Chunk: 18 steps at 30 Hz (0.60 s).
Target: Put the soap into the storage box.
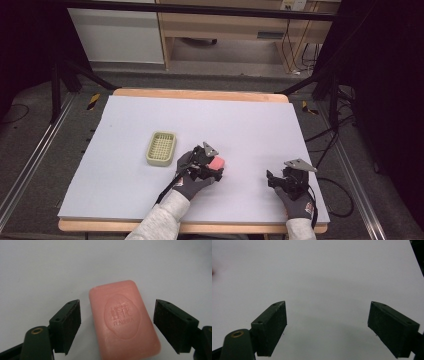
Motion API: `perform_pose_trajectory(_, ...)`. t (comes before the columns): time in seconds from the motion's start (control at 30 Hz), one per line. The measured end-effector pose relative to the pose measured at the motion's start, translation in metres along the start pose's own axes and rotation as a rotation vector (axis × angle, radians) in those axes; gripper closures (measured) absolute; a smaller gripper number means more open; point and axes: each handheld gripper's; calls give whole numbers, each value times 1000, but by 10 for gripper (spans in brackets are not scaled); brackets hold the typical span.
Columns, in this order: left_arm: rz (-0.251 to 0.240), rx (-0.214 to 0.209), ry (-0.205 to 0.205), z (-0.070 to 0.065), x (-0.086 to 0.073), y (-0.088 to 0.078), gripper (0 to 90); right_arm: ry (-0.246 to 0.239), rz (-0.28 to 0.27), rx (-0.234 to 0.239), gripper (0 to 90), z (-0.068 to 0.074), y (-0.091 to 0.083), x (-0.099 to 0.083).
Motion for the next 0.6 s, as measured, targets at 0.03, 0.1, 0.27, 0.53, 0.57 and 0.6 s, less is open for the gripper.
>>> perform_pose_trajectory(0.03,6,-3,-5,0,0,1,219,-3,0,-1,158,0,0,0)
perform_pose_trajectory(0.1,13,-1,-6,0,0,3,222,0,1,0,158,0,0,0)
perform_pose_trajectory(0.27,23,-5,-5,-1,0,8,232,-3,2,-1,158,0,0,0)
perform_pose_trajectory(0.53,30,-1,-7,-3,0,13,262,-1,4,-1,158,0,0,0)
perform_pose_trajectory(0.57,30,-4,-11,-3,-1,13,269,1,3,-1,158,0,0,0)
perform_pose_trajectory(0.6,31,-8,-10,-3,-1,13,275,0,4,-1,158,0,0,0)
Point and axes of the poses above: each handheld gripper's, and its own axes: y roughly forward along the jaws, x roughly out of its top, z roughly to its left, and after that the axes turned 8 degrees about z, right-handed
